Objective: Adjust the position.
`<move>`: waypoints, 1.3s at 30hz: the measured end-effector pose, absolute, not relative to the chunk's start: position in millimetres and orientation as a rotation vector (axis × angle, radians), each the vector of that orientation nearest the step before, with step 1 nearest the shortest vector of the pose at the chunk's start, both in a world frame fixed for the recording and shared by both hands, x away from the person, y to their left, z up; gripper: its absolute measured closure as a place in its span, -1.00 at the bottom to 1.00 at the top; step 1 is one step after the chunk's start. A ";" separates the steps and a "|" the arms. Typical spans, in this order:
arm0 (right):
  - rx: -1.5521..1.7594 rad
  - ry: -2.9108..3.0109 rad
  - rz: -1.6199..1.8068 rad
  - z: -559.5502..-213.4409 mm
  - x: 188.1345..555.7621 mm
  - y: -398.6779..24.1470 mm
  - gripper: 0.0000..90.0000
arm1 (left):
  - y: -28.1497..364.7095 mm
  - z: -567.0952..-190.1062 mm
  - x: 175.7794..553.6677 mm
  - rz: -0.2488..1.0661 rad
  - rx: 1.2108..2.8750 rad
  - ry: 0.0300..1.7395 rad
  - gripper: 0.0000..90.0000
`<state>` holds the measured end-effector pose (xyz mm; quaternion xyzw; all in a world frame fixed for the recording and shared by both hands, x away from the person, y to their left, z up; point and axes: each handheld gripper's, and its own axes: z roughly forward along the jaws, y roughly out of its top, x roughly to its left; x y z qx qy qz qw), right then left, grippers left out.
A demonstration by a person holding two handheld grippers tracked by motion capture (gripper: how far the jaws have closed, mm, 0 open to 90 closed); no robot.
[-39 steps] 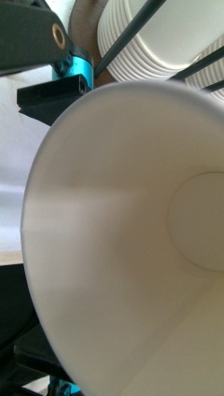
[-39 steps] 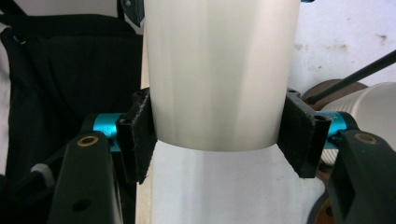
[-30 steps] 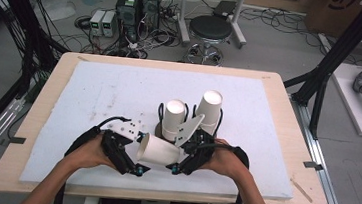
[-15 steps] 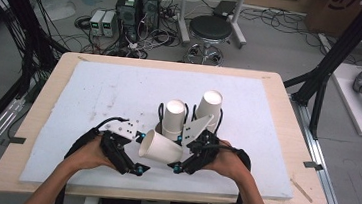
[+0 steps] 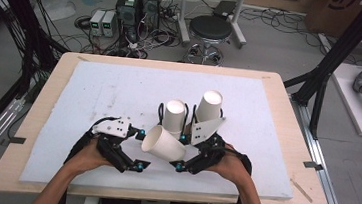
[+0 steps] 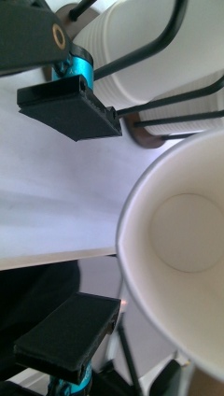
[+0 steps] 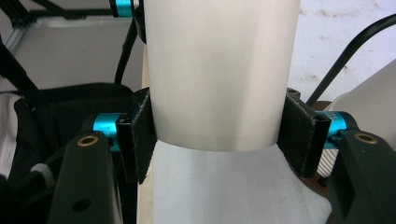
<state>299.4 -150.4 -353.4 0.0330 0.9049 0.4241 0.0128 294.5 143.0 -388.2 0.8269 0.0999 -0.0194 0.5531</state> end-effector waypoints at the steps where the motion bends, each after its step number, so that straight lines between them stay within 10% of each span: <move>1: 0.108 2.818 1.339 -354.5 299.4 -151.3 -0.19 | 143.4 -389.3 294.5 -0.047 1.949 0.239 -0.66; 39: 0.172 2.686 1.691 -386.7 297.0 -167.1 -0.19 | 146.8 -403.3 288.3 -0.067 1.760 0.263 -0.61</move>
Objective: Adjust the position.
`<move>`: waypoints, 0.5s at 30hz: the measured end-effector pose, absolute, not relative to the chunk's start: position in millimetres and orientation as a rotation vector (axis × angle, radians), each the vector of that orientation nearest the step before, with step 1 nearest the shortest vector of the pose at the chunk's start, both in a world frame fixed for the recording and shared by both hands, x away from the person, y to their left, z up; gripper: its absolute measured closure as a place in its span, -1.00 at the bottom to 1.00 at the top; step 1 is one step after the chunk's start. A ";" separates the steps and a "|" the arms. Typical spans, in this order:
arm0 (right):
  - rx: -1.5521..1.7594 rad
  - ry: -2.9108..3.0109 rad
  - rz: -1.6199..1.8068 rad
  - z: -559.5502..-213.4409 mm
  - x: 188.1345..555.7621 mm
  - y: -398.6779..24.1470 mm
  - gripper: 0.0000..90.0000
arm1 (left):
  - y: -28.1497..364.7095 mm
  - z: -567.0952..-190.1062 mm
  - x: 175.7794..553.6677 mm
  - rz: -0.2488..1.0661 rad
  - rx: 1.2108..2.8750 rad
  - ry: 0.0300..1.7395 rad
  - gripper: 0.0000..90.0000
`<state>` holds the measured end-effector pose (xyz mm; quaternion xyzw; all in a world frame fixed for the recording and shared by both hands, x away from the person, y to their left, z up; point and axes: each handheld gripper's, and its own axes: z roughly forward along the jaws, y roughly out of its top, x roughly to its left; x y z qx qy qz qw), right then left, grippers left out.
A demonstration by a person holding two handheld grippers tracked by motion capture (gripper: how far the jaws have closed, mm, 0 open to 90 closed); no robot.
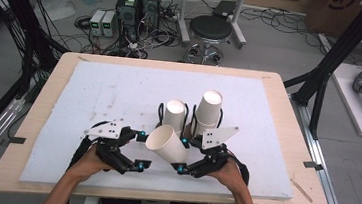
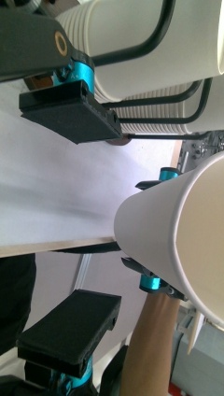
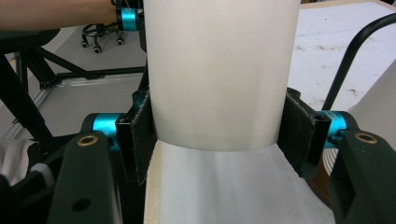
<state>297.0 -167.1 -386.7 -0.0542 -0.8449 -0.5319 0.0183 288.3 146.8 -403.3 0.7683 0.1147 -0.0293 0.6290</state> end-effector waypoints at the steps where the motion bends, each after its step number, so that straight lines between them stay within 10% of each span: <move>1: -0.169 -2.620 -1.655 -387.0 296.5 -166.5 -0.19 | 146.8 -403.3 288.4 -0.067 1.758 0.265 -0.61; 15: -0.168 -2.591 -1.667 -394.6 296.7 -161.5 -0.19 | 132.3 -393.8 289.6 -0.104 1.676 0.221 -0.63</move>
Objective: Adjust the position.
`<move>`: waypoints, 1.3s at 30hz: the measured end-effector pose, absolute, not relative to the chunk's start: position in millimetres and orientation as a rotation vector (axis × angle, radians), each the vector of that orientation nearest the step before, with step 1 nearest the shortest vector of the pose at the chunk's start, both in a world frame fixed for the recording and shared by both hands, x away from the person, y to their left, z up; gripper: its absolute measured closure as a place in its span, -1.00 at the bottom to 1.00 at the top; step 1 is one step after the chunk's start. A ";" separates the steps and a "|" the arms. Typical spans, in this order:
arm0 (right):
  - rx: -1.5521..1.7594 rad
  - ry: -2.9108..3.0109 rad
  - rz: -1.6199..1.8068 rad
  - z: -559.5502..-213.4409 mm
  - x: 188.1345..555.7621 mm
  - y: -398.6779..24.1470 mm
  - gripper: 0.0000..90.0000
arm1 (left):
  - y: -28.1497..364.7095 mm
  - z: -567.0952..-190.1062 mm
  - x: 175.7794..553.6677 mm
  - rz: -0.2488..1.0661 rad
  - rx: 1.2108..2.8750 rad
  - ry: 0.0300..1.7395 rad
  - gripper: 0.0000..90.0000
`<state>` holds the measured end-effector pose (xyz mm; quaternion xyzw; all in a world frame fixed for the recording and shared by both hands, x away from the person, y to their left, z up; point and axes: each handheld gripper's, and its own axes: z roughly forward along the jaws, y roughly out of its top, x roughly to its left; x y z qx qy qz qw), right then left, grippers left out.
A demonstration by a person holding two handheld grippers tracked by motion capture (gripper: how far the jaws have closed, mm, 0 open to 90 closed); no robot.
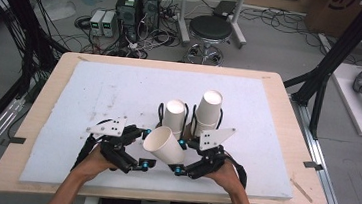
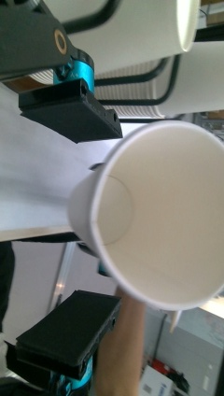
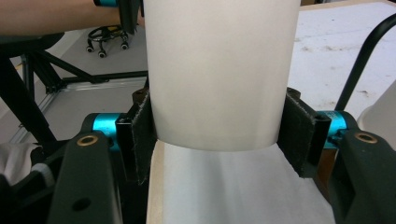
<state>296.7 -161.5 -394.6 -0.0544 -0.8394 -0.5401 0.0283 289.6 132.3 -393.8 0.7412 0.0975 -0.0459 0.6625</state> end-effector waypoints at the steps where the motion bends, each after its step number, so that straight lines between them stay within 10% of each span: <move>1: -0.159 -2.593 -1.672 -394.8 296.8 -161.1 -0.19 | 130.9 -393.5 290.1 -0.105 1.682 0.220 -0.63; 39: -0.123 -2.582 -1.662 -398.2 296.3 -147.4 -0.19 | 113.4 -382.4 296.0 -0.126 1.695 0.201 -0.63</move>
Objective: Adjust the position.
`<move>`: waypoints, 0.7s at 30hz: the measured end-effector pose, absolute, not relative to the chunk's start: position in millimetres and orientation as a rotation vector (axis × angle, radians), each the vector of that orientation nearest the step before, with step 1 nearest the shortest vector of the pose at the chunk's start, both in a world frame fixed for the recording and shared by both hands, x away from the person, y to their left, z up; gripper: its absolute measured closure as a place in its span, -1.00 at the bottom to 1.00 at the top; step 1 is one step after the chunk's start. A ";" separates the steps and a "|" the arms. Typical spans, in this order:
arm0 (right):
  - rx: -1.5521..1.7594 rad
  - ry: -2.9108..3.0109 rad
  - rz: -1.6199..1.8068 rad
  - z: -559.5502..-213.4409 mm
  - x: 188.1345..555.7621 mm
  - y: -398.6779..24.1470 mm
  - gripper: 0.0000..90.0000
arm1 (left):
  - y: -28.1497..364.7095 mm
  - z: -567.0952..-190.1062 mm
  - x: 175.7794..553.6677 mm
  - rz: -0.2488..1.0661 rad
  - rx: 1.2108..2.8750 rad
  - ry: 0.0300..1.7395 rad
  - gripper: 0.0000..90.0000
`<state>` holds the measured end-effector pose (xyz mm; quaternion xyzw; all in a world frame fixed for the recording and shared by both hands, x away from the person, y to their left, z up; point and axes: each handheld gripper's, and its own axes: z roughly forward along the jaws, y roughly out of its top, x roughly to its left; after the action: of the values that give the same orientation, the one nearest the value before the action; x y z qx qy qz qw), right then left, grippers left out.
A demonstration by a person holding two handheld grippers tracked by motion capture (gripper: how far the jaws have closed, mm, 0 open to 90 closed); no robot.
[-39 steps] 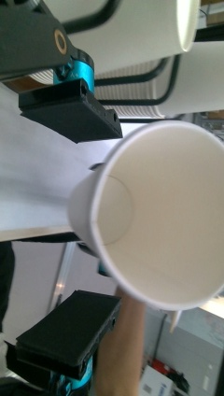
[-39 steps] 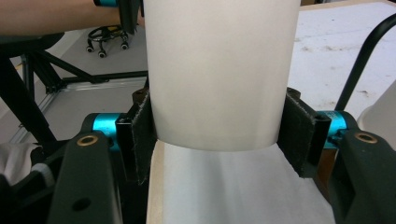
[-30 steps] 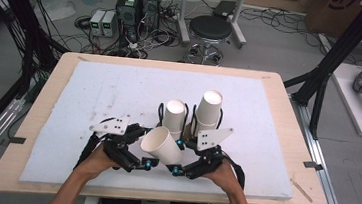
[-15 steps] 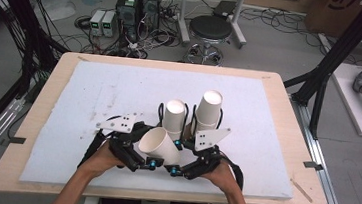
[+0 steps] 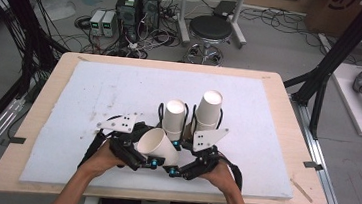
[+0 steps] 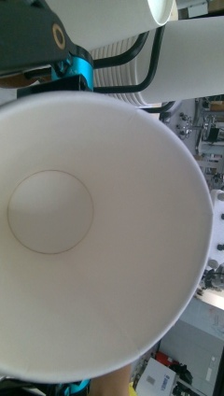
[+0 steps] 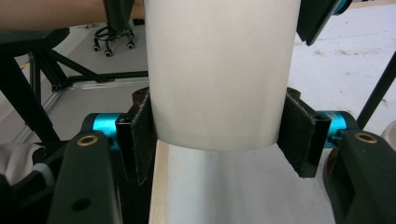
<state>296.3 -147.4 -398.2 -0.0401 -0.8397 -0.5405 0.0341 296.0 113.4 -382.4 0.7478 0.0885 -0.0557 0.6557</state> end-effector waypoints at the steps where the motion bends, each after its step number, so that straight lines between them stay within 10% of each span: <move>1: -0.120 -2.587 -1.660 -398.3 296.4 -147.1 -0.19 | 113.6 -382.2 296.1 -0.124 1.696 0.199 -0.60; 21: -0.107 -2.603 -1.651 -398.6 295.5 -146.7 -0.20 | 115.5 -381.6 294.9 -0.115 1.706 0.183 -0.35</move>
<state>295.5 -146.7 -398.6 -0.0345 -0.8436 -0.5351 0.0289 294.9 115.5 -381.6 0.7516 0.0808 -0.0507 0.6527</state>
